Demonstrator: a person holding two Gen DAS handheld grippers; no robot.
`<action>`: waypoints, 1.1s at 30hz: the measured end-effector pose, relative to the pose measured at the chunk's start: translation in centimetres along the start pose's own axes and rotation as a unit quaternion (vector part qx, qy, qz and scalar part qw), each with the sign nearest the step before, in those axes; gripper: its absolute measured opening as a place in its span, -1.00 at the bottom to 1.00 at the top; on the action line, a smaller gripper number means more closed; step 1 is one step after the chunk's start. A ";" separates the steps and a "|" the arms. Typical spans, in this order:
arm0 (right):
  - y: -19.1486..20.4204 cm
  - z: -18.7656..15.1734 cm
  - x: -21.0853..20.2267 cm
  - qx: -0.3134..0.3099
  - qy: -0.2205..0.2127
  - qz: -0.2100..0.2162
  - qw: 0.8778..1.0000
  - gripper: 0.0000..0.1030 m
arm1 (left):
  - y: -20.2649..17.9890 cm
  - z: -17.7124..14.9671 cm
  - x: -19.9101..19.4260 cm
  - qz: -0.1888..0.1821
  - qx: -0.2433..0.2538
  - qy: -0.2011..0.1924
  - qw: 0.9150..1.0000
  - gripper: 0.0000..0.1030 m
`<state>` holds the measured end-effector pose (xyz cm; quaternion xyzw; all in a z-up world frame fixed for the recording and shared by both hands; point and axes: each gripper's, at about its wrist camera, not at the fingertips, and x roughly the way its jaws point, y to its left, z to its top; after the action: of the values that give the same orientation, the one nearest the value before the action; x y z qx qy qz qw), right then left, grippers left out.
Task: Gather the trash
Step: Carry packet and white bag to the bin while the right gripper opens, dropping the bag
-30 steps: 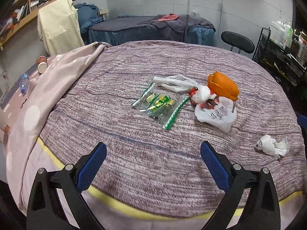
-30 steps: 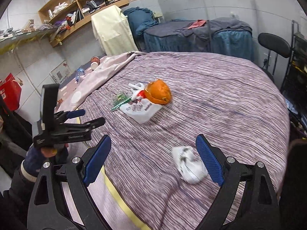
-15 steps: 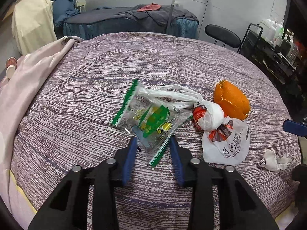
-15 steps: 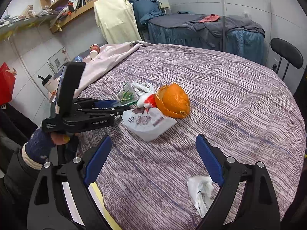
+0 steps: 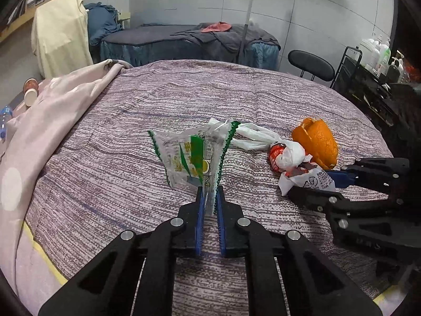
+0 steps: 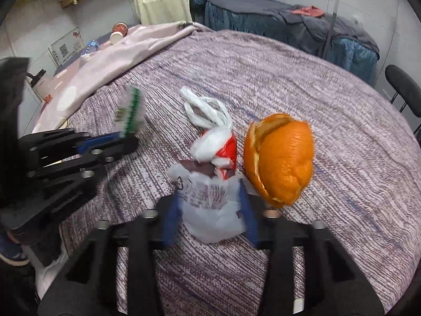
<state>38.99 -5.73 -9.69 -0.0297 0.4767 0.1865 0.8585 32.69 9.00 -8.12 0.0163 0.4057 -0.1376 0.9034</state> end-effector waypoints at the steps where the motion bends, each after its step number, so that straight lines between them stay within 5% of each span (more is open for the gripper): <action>1: -0.1 0.0 -0.1 0.001 -0.003 0.003 1.000 -0.62 | 0.1 -0.1 -0.5 0.003 -0.004 -0.005 1.000 -0.82; 5: -0.5 -0.3 -2.2 0.011 -0.026 0.045 0.999 -0.77 | 0.1 0.0 -2.4 0.005 -0.019 -0.025 0.999 -0.82; 17: -1.9 -5.7 -14.7 0.017 -0.123 0.083 0.989 -0.78 | -5.3 -0.4 -9.7 -0.015 -0.014 -0.094 0.995 -0.82; 33: -13.0 -21.3 -28.0 0.158 -0.216 -0.047 0.962 -0.78 | -19.3 -5.1 -15.7 -0.121 0.050 -0.115 0.985 -0.82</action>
<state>13.01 -30.88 0.33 0.1252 0.3014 0.0699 0.9426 13.95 -5.18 1.62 -0.0038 0.2903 -0.2670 0.9189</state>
